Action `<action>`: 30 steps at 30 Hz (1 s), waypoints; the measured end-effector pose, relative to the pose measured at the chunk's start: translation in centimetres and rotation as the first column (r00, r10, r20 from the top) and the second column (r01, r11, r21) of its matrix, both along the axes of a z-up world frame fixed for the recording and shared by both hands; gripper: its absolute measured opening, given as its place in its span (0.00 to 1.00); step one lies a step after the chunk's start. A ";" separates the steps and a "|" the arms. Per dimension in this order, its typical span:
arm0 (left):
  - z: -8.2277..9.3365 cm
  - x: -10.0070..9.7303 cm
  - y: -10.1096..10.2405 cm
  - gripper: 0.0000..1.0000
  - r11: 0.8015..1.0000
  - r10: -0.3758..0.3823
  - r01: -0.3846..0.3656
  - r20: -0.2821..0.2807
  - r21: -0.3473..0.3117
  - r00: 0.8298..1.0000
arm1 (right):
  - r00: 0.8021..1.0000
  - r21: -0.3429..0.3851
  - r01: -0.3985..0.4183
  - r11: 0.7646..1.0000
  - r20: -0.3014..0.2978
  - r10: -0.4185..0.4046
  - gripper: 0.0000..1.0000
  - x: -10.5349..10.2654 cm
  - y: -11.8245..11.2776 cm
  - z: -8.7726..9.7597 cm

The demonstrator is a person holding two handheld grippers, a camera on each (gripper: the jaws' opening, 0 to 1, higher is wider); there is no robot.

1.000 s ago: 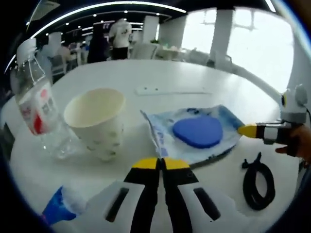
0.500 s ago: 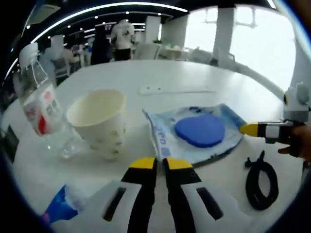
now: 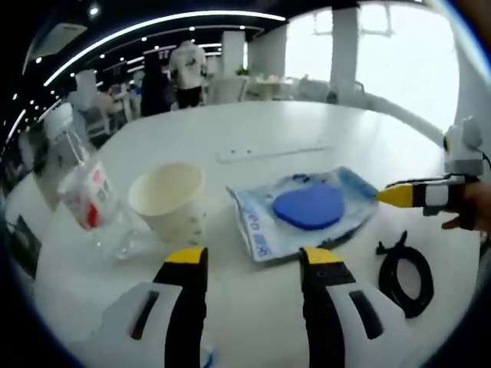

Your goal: Arrange the tabletop items into an orderly group along one side of the table until the central work area is clear of visible clutter.

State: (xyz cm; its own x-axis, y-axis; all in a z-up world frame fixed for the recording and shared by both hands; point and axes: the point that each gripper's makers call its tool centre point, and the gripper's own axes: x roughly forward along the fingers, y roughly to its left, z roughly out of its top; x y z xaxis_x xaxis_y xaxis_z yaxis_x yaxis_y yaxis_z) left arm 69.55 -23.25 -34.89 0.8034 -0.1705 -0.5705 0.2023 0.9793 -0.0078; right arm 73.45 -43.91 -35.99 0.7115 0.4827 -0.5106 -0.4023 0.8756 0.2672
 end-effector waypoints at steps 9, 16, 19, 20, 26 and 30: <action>3.2 -2.1 -0.6 0.84 0.996 -0.085 0.085 0.070 -0.002 0.994 | 0.993 -0.063 -0.117 0.991 -0.016 0.116 0.85 -3.2 0.8 1.2; 6.4 -3.6 -1.3 0.99 0.988 -0.150 0.153 0.150 -0.011 0.977 | 0.984 -0.108 -0.178 0.978 -0.030 0.176 0.88 -5.6 1.0 1.2; 7.1 -4.7 -1.3 0.99 0.985 -0.160 0.167 0.150 -0.036 0.976 | 0.981 -0.115 -0.192 0.975 -0.036 0.189 0.88 -6.4 0.8 1.1; 7.2 -4.9 -1.2 0.99 0.985 -0.163 0.171 0.150 -0.039 0.975 | 0.981 -0.115 -0.194 0.974 -0.037 0.191 0.88 -6.6 0.7 1.0; 7.9 -7.0 -0.3 0.99 0.984 -0.165 0.173 0.138 -0.052 0.977 | 0.977 -0.132 -0.210 0.969 -0.055 0.204 0.86 -7.6 0.4 0.3; 7.6 -8.4 0.6 0.99 0.987 -0.149 0.155 0.116 -0.046 0.982 | 0.975 -0.132 -0.221 0.966 -0.060 0.215 0.83 -8.1 0.6 0.0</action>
